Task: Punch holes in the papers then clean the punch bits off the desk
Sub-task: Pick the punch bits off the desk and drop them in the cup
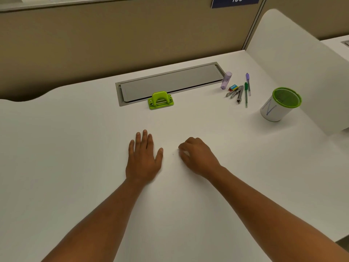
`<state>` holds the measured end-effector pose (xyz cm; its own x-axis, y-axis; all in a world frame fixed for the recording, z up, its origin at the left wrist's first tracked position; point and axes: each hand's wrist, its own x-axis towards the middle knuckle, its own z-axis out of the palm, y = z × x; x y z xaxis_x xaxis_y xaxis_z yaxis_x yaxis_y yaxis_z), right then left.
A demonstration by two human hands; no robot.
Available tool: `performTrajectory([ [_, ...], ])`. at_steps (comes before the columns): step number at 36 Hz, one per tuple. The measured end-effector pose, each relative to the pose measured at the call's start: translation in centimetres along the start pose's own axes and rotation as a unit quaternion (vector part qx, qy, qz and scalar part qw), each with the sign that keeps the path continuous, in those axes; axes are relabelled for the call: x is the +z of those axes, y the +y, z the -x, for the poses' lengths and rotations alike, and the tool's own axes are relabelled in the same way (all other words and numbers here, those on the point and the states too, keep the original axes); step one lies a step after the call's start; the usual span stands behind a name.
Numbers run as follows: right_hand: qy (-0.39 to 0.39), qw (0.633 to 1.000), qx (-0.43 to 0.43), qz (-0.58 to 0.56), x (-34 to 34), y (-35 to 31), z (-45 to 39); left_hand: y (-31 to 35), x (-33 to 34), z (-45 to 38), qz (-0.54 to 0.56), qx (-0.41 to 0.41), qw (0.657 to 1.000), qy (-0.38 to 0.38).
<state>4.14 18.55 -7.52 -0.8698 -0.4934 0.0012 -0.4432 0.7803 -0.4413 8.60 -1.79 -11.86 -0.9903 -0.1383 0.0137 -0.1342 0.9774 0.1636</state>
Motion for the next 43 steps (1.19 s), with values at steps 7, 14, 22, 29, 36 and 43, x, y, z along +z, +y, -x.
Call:
performTrajectory([
  [7, 0.037, 0.994, -0.076, 0.066, 1.6, -0.8, -0.5, 0.2, -0.2, 0.1, -0.001, -0.001, 1.0, -0.001],
  [14, 0.053, 0.998, -0.021, 0.009, -0.6, 2.2, 0.7, 0.0, -0.1, -0.1, 0.004, -0.001, 1.0, -0.006],
  [22, -0.01, 0.999, 0.019, -0.03, -1.3, 3.2, 0.9, 0.0, -0.1, 0.1, 0.003, -0.002, 1.0, -0.001],
  [29, -0.018, 0.999, -0.032, -0.023, -0.2, 2.6, 0.0, 0.1, -0.2, 0.1, 0.005, 0.0, 1.0, 0.001],
  [36, 0.028, 0.998, -0.049, 0.024, 0.6, 2.2, -0.2, 0.1, -0.2, 0.1, 0.011, -0.001, 1.0, -0.002],
  [43, 0.002, 1.0, 0.02, 0.023, 0.6, 2.1, -0.5, 0.0, -0.1, 0.1, 0.007, -0.001, 1.0, -0.006],
])
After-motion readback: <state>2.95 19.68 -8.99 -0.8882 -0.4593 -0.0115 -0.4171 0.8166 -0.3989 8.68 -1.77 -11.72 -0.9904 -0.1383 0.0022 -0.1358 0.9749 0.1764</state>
